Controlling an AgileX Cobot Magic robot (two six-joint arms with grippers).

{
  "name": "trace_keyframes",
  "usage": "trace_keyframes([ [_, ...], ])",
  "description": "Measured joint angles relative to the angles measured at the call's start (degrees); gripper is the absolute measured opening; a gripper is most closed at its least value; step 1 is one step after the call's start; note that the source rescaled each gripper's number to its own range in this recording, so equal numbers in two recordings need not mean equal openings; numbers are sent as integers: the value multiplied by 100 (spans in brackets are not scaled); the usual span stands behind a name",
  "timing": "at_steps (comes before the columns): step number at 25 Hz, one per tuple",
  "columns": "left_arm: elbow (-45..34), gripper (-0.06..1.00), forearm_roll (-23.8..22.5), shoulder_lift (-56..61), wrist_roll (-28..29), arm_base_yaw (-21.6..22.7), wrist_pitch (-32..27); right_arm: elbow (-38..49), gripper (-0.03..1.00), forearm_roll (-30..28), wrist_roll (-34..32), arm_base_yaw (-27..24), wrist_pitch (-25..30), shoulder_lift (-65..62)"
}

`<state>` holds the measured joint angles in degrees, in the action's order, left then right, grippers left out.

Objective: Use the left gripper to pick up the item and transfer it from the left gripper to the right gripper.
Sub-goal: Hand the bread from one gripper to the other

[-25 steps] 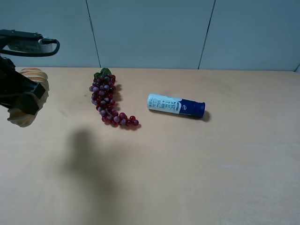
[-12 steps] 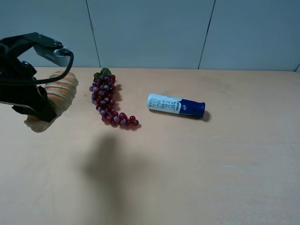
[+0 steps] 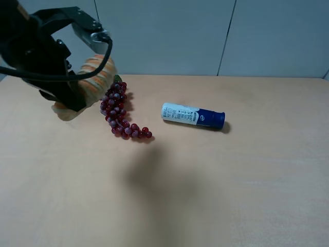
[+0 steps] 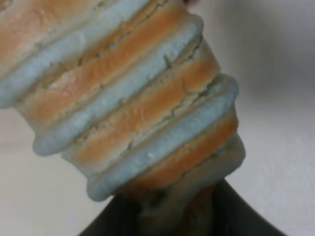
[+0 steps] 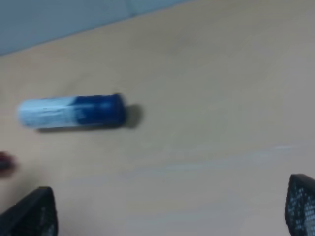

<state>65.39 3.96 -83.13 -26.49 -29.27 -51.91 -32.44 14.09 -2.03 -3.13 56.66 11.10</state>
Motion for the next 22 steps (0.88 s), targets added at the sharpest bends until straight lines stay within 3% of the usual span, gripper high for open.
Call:
trace_keyframes([
  [6, 767, 4, 0, -705, -743, -666, 6, -550, 100, 1422, 1221, 0, -247, 1660],
  [13, 943, 4, -1, -1286, -1610, -1316, 388, -743, 100, 3110, 2968, 292, -278, 3283],
  [19, 943, 3, 13, -1365, -2134, -1682, 988, -749, 100, 3831, 3968, 991, -405, 4299],
  [22, 943, 2, 41, -1365, -2195, -1812, 1108, -749, 100, 4188, 4357, 1085, -590, 4689],
])
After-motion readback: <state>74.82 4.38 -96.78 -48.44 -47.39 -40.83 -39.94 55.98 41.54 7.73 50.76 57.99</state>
